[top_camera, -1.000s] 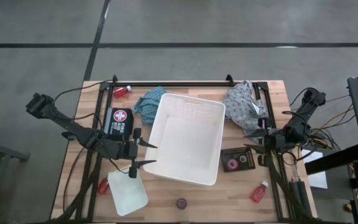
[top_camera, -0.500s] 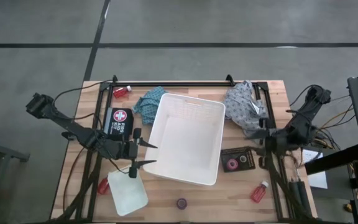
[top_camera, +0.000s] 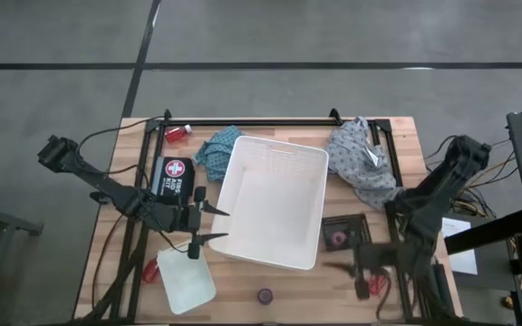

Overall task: Pick & place medical supplies in basket/bin
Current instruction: Put the violet bandage into the black bin

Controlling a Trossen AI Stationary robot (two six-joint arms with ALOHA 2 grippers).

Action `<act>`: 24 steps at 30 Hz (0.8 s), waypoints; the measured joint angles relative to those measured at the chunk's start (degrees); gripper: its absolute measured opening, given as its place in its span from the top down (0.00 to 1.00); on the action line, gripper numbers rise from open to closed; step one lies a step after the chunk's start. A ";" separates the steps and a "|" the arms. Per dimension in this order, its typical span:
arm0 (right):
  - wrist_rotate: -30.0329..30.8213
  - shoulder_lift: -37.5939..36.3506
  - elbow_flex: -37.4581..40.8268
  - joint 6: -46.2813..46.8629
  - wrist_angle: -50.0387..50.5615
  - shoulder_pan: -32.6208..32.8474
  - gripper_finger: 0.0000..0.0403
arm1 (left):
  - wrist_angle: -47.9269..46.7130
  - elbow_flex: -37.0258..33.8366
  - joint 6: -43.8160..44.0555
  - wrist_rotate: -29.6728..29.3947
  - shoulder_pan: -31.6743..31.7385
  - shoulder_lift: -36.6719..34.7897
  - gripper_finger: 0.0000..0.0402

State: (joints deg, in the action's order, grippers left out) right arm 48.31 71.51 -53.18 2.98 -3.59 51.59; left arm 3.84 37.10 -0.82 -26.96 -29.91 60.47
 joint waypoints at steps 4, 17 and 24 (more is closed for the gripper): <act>8.63 8.16 -6.08 3.70 0.21 2.84 0.69 | -0.10 0.00 -0.02 0.00 0.00 0.00 0.38; 20.92 30.68 -20.91 18.00 0.38 7.50 0.68 | -0.26 0.04 -0.04 0.02 -0.02 0.00 0.38; 19.98 36.94 -25.26 19.56 0.40 7.52 0.67 | -0.28 0.04 -0.06 0.02 -0.02 0.00 0.38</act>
State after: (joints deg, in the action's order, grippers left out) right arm 68.29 108.45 -78.44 22.54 -3.20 59.11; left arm 3.55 37.15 -0.88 -26.94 -29.93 60.47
